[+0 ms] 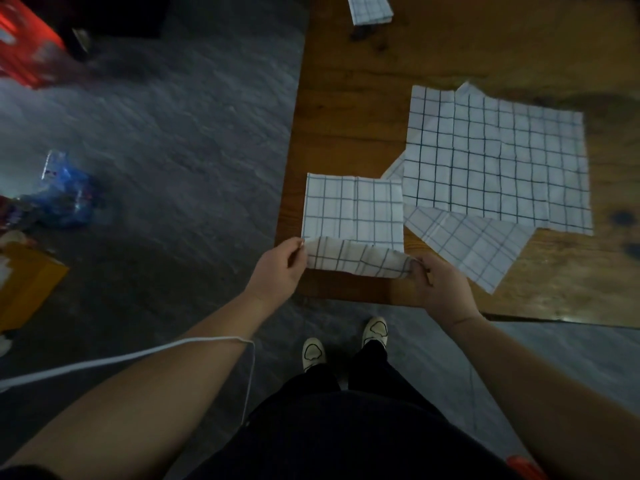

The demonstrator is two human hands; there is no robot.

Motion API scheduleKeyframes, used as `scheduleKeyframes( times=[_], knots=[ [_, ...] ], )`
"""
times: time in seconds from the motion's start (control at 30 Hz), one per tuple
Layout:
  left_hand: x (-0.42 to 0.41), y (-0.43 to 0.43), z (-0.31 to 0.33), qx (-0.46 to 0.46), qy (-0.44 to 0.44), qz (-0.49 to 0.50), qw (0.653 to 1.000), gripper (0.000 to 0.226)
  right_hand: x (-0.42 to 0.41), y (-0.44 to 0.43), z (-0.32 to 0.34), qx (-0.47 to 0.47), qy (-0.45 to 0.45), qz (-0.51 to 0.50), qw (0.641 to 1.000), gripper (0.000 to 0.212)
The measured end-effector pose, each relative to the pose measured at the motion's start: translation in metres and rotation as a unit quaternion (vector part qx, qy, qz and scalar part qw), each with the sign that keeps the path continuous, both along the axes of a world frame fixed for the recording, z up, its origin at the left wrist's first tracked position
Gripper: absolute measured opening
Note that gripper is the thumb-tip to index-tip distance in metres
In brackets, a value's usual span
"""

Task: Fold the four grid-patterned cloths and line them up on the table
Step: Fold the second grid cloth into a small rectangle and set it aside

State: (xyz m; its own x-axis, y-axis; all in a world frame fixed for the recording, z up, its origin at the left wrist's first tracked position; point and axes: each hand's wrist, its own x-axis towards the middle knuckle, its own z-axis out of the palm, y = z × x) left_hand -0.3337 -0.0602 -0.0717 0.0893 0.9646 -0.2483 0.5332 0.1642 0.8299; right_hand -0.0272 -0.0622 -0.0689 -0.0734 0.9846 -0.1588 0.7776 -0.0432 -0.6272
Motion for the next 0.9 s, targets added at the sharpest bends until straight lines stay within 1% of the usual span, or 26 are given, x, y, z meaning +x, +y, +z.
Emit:
scheduleKeyframes(
  times=[0.1, 0.17, 0.23, 0.4, 0.5, 0.6, 0.67, 0.7, 0.73, 0.77, 0.8, 0.83, 0.9],
  knots=[
    [0.007, 0.021, 0.017, 0.001, -0.015, 0.046, 0.999, 0.019, -0.008, 0.025, 0.012, -0.021, 0.041, -0.048, 0.998, 0.017],
    [0.012, 0.038, 0.023, 0.004, -0.02, 0.064, 0.998, 0.018, -0.013, 0.047, 0.016, -0.021, 0.047, -0.058, 0.997, 0.017],
    [0.016, 0.057, 0.023, -0.015, -0.033, 0.083, 0.996, 0.018, -0.016, 0.071, 0.019, -0.019, 0.049, -0.064, 0.997, 0.017],
    [0.018, 0.096, 0.008, -0.118, -0.062, 0.129, 0.983, 0.049, -0.019, 0.126, 0.009, -0.034, -0.002, -0.064, 0.997, 0.019],
    [0.016, 0.111, -0.004, -0.158, -0.027, 0.164, 0.973, 0.065, -0.019, 0.153, 0.0, -0.057, -0.019, -0.062, 0.996, 0.021],
    [0.017, 0.117, -0.017, -0.178, 0.025, 0.159, 0.971, 0.071, -0.019, 0.177, -0.013, -0.108, -0.033, -0.047, 0.992, 0.018],
    [0.02, 0.117, -0.025, -0.185, 0.078, 0.142, 0.969, 0.071, -0.019, 0.188, -0.023, -0.117, -0.03, -0.042, 0.992, 0.03],
    [0.021, 0.116, -0.027, -0.174, 0.125, 0.127, 0.968, 0.069, -0.018, 0.19, -0.027, -0.107, -0.03, -0.043, 0.993, 0.038],
    [0.024, 0.113, -0.028, -0.144, 0.187, 0.101, 0.967, 0.065, -0.018, 0.188, -0.028, -0.093, -0.032, -0.042, 0.994, 0.043],
    [0.026, 0.108, -0.028, -0.093, 0.246, 0.062, 0.963, 0.059, -0.018, 0.183, -0.028, -0.079, -0.032, -0.031, 0.996, 0.044],
    [0.03, 0.101, -0.028, -0.033, 0.285, 0.014, 0.958, 0.054, -0.018, 0.174, -0.028, -0.067, -0.031, -0.006, 0.997, 0.041],
    [0.033, 0.095, -0.028, 0.021, 0.298, -0.035, 0.954, 0.049, -0.017, 0.163, -0.029, -0.055, -0.033, 0.031, 0.997, 0.038],
    [0.038, 0.083, -0.032, 0.074, 0.292, -0.12, 0.946, 0.045, -0.014, 0.141, -0.034, -0.031, -0.043, 0.109, 0.993, 0.032]
  ],
)
